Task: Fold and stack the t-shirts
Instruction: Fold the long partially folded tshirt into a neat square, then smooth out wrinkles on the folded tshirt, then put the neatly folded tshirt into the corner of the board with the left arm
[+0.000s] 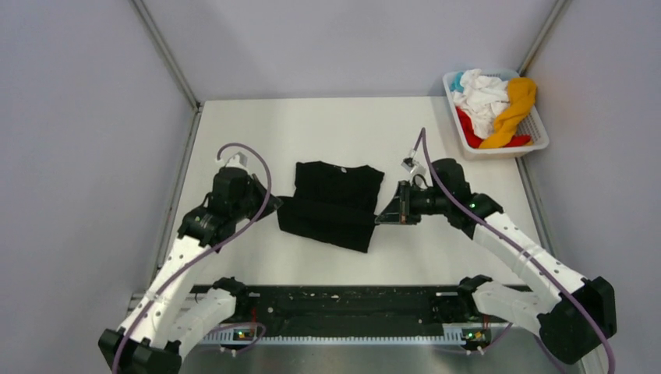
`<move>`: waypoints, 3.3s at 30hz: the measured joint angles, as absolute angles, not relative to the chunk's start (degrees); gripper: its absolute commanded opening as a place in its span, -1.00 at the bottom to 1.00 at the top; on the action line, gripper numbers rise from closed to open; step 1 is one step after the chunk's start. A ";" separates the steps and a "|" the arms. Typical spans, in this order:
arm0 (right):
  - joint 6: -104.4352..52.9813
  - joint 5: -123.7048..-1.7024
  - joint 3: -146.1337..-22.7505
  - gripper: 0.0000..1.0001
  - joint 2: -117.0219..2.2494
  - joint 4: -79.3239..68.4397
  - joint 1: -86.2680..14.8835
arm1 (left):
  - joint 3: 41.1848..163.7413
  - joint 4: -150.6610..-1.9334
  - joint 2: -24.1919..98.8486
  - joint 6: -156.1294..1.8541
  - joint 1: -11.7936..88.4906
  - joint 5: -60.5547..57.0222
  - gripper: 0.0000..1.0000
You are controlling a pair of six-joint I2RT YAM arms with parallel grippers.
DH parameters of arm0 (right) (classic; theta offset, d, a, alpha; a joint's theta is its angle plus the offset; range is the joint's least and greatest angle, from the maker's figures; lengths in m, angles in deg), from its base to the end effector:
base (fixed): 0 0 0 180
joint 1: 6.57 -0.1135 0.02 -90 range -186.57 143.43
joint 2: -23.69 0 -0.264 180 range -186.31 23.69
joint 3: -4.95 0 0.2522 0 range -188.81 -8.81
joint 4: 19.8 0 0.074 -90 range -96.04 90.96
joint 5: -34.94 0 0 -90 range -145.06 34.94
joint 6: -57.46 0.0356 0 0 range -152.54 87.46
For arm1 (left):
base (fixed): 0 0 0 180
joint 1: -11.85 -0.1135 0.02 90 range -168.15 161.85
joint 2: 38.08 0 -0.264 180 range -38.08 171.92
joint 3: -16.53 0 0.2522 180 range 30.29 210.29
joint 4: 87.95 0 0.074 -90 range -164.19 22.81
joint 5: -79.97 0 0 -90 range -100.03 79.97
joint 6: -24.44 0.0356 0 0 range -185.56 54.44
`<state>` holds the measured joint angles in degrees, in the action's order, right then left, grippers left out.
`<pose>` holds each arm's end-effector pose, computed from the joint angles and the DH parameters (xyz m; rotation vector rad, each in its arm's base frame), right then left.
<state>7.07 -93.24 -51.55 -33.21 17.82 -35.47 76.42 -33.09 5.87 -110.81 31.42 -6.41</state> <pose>0.1718 0.1200 0.2701 -0.1795 2.4319 1.3476 0.1478 -0.0549 0.2972 -0.4851 2.2871 -0.6611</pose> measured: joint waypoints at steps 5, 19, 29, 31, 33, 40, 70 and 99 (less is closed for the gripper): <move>3.58 -91.55 -54.83 -1.00 -38.02 17.16 -31.65 | 83.15 -38.51 17.25 -108.30 31.42 -9.65 -1.00; 1.59 -91.05 -56.18 -1.00 -53.32 4.86 -22.14 | 98.43 -46.16 44.84 -104.12 30.24 -10.98 -1.00; 1.48 -91.97 -58.89 -1.00 -67.98 -3.10 -20.65 | 105.54 -46.77 59.44 -102.90 29.04 -11.46 -0.83; 1.44 -91.79 -60.01 -0.71 -71.11 -4.28 -20.52 | 107.55 -46.75 62.54 -102.68 28.73 -11.35 -0.66; 1.35 -91.53 -61.14 -0.01 -73.67 -4.96 -20.35 | 109.67 -46.75 65.69 -102.18 28.49 -11.02 -0.43; 0.56 -88.30 -66.89 0.97 -79.55 -5.17 -19.45 | 119.57 -42.60 75.22 -101.44 27.09 -11.42 0.97; 4.91 -87.53 -73.60 0.97 -86.83 -14.59 -28.70 | 116.57 -52.17 82.50 -100.47 25.21 23.36 0.98; -0.40 -67.90 -48.84 0.97 -38.87 3.31 -28.15 | 92.31 -51.36 59.39 -96.32 23.71 0.91 0.54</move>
<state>-0.40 -67.90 -48.84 -38.87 3.31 -28.15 92.31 -51.36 59.39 -96.32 23.71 0.91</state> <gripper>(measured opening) 0.985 0.939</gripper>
